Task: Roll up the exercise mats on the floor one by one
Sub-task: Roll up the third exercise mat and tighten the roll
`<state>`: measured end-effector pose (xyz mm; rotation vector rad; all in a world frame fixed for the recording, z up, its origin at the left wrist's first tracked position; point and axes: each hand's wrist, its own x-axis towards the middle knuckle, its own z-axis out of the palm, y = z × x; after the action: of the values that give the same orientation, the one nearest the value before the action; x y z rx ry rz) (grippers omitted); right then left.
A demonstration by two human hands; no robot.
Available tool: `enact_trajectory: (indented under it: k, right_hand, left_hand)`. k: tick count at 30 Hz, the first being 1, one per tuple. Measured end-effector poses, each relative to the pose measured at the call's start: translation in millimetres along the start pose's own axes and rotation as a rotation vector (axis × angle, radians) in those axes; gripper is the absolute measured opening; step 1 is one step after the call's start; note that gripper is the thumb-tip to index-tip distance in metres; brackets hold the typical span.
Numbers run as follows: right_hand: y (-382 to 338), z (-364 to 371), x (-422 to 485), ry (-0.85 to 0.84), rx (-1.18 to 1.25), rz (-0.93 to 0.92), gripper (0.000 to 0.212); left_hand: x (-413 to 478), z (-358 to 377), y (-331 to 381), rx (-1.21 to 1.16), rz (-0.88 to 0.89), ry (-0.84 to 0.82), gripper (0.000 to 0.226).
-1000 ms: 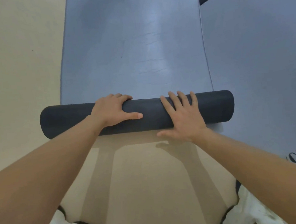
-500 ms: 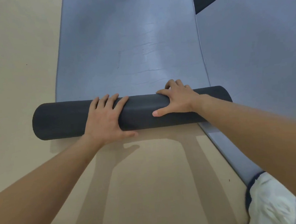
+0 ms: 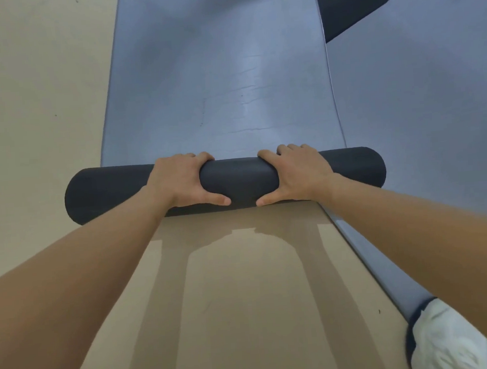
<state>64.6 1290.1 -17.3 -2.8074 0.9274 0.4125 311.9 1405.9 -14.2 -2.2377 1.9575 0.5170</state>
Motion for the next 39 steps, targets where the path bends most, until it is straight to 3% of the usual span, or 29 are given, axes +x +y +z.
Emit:
enact_trajectory:
  k: [4, 19, 22, 26, 32, 35, 39]
  right_hand:
    - [-8.5, 3.3, -27.8, 0.002, -0.015, -0.015, 0.098]
    - [-91.3, 61.1, -231.1, -0.292, 0.127, -0.107, 0.095]
    - [-96.0, 69.7, -241.3, -0.294, 0.127, -0.108, 0.095]
    - [-87.8, 61.7, -221.0, -0.337, 0.181, -0.105, 0.1]
    - [-70.1, 56.6, -183.4, -0.446, 0.336, -0.071, 0.096]
    - [-63.3, 54.1, -174.6, -0.366, 0.226, 0.033, 0.104]
    - [-73.4, 54.3, -194.6, 0.09, 0.198, 0.119, 0.079]
  left_hand:
    - [-25.0, 3.3, 16.9, 0.001, -0.004, -0.031, 0.1]
    - [-242.7, 75.5, 111.4, -0.198, -0.115, -0.364, 0.098]
    - [-269.9, 86.8, 121.8, -0.161, -0.107, -0.248, 0.106]
    - [-308.3, 106.6, 135.2, -0.018, -0.114, 0.045, 0.105]
    - [-298.1, 113.0, 128.0, 0.093, -0.122, 0.066, 0.118]
    - [-269.2, 103.9, 115.2, 0.044, -0.121, 0.11, 0.115]
    - [-224.0, 80.7, 92.4, -0.003, -0.119, -0.03, 0.121]
